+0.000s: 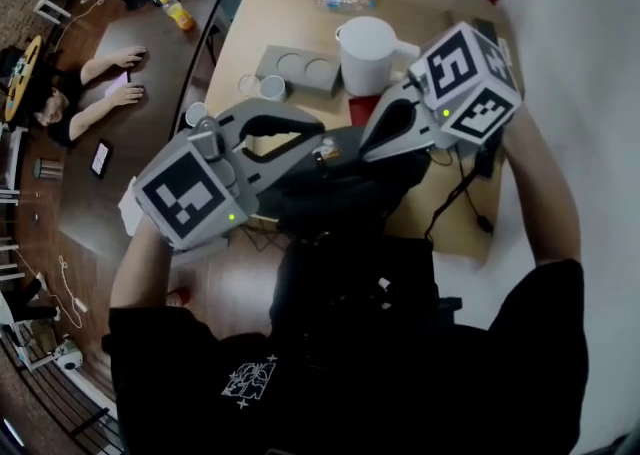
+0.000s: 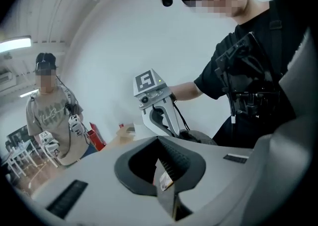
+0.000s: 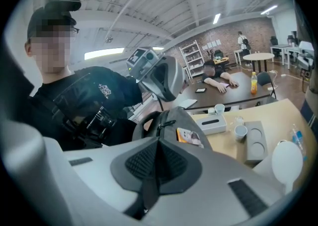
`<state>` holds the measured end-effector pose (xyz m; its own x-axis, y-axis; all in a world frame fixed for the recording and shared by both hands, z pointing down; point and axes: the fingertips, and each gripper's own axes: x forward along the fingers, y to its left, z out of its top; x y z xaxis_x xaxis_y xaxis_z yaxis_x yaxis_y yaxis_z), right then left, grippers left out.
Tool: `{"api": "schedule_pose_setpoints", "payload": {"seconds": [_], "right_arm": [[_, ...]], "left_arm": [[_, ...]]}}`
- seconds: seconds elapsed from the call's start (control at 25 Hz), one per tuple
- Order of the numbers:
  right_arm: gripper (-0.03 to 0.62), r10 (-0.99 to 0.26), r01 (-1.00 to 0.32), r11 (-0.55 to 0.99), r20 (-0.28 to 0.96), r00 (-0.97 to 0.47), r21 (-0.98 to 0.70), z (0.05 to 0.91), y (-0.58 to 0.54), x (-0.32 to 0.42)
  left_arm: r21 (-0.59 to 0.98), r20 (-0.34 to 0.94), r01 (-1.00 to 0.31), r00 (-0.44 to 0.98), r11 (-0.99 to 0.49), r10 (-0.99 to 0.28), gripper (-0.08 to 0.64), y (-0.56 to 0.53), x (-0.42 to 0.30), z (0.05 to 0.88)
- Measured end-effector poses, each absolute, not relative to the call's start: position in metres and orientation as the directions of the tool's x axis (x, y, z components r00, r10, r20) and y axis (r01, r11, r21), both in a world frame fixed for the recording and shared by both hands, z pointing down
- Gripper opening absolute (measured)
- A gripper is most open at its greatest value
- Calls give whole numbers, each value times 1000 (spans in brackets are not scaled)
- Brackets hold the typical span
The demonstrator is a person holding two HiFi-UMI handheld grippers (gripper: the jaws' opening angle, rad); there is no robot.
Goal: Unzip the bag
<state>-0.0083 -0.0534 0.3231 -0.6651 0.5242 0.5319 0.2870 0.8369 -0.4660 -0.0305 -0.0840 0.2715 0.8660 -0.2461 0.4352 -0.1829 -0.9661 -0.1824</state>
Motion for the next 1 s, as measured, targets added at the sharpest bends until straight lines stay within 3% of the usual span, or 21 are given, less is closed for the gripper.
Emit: {"api": "schedule_pose_setpoints", "payload": {"seconds": [0.12, 0.24, 0.28, 0.32, 0.56, 0.8, 1.0], "right_arm": [[14, 528, 289, 834, 529, -664, -471, 321, -54, -10], [14, 530, 285, 832, 527, -664, -476, 320, -53, -9], [14, 530, 285, 831, 527, -664, -477, 320, -53, -9], [14, 531, 284, 831, 526, -664, -479, 320, -53, -8], [14, 536, 283, 826, 523, -663, -487, 323, -53, -8], [14, 548, 290, 818, 517, -658, -497, 319, -54, -8], [14, 553, 294, 814, 512, -657, -500, 319, -53, -6]], "left_arm": [[-72, 476, -222, 849, -972, -229, 0, -87, -39, 277], [60, 540, -153, 836, -986, -97, 0, -76, -45, 296], [119, 550, -105, 835, -987, -22, 143, -66, -46, 301], [173, 551, -68, 834, -983, 40, 202, -59, -46, 304], [301, 573, -101, 814, -948, 95, 209, -72, -49, 324], [482, 570, -98, 789, -871, 228, 209, -66, -40, 337], [535, 578, -83, 762, -841, 292, 210, -63, -36, 342]]}}
